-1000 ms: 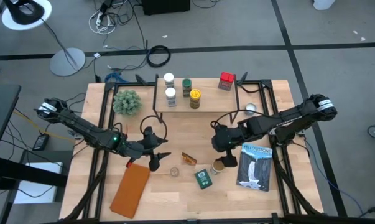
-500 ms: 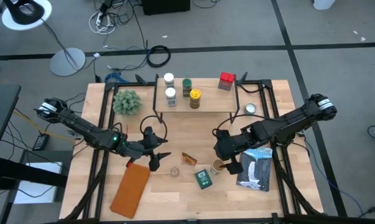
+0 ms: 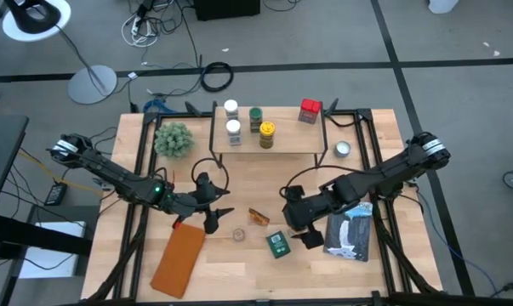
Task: Shelf spices
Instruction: Put the gold seasoning bottle on the shelf
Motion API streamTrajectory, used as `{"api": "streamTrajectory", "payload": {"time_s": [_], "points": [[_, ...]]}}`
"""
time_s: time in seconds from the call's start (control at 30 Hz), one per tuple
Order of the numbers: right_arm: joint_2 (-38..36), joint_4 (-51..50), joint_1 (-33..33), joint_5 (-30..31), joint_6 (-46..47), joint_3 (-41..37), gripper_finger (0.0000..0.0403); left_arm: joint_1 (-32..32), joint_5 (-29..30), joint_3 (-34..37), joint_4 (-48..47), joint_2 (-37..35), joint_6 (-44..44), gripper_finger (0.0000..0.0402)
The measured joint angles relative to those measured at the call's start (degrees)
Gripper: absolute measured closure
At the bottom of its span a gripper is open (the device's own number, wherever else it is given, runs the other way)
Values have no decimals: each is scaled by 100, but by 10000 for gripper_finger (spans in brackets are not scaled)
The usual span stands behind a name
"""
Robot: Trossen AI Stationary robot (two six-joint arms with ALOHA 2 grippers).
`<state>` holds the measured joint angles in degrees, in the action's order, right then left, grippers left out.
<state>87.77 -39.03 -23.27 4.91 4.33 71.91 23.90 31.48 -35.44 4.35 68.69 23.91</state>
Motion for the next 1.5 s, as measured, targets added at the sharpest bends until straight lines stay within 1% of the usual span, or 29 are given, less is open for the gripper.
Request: {"api": "streamTrajectory", "payload": {"time_s": [0.13, 0.43, 0.57, 0.63, 0.77, 0.93, 1.1, 1.17, 1.23, 1.4, 1.5], "points": [[137, -215, 0, -17, 393, 3, 4, 0, 0, 0, -1, 0, -104, 114], [124, -367, 11, -95, 760, 3, 7, 0, -7, 0, -1, 0, -117, 114], [261, -647, 12, -159, 697, 1, 15, 0, -10, 0, -6, 0, -117, 114], [367, -611, 13, -160, 583, 3, 19, 0, -13, 0, 5, 0, -117, 114], [677, -629, 13, -179, 309, 3, 27, 0, -20, 0, -1, 0, -117, 114], [1032, -820, 17, -352, 47, 1, 30, 0, -25, 0, -3, 0, -115, 114], [1110, -822, 17, -409, -139, 1, 32, 0, -26, 0, 1, 0, -115, 114], [1107, -824, 17, -409, -191, 3, 40, 0, -26, 0, 1, 0, -115, 114], [1107, -862, 17, -408, -199, 3, 58, 0, -25, 0, -1, 0, -115, 114], [1118, -927, 17, -407, -202, 9, 127, 0, -25, 0, 1, 0, -115, 114], [1118, -937, 17, -407, -202, 10, 131, 0, -25, 0, -1, 2, -115, 114]]}}
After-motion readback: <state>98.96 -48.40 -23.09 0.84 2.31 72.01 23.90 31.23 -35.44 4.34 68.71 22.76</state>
